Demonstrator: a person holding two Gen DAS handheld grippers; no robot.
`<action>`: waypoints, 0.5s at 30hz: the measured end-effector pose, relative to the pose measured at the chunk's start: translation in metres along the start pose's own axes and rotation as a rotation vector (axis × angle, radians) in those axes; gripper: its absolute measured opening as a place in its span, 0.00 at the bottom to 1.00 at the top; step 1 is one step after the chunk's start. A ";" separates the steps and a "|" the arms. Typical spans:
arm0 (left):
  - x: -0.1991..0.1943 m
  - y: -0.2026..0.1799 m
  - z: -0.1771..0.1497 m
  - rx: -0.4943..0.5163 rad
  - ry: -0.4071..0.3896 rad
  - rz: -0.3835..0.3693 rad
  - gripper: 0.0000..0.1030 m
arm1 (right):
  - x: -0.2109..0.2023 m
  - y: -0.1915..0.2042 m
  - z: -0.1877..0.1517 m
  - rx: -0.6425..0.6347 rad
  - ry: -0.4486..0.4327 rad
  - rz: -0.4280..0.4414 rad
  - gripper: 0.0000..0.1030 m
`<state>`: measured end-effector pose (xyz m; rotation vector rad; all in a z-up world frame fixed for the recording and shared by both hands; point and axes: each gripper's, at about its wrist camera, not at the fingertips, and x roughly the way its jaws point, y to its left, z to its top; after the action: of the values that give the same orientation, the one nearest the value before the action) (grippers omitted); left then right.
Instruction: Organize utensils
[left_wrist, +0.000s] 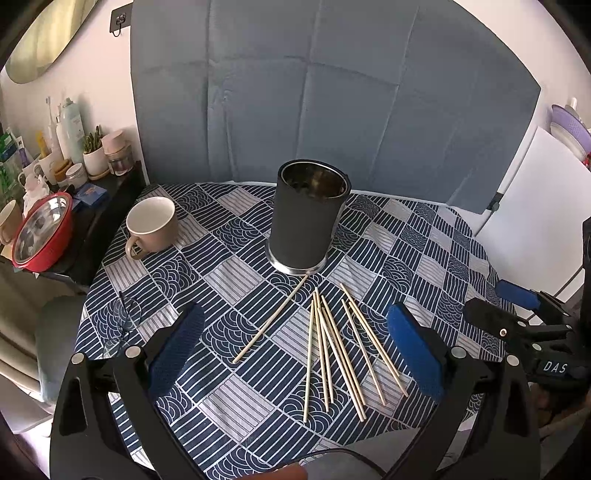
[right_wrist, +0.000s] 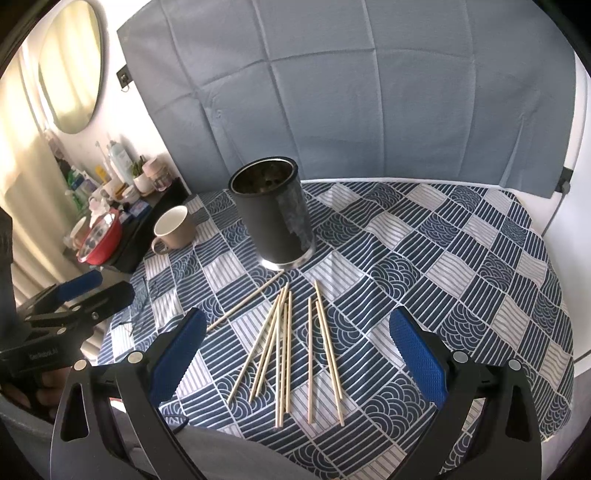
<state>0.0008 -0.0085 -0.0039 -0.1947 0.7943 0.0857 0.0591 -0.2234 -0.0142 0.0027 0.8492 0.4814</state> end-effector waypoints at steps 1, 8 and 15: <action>0.001 0.000 0.001 0.000 0.001 0.001 0.94 | 0.000 0.000 0.000 0.000 0.001 0.001 0.92; 0.005 0.000 0.003 -0.001 0.017 0.002 0.94 | 0.007 -0.001 0.001 -0.001 0.021 -0.003 0.92; 0.012 -0.002 0.004 0.003 0.040 0.000 0.94 | 0.011 -0.002 0.002 0.004 0.041 -0.012 0.92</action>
<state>0.0123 -0.0099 -0.0089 -0.1944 0.8338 0.0808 0.0681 -0.2203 -0.0211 -0.0090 0.8898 0.4696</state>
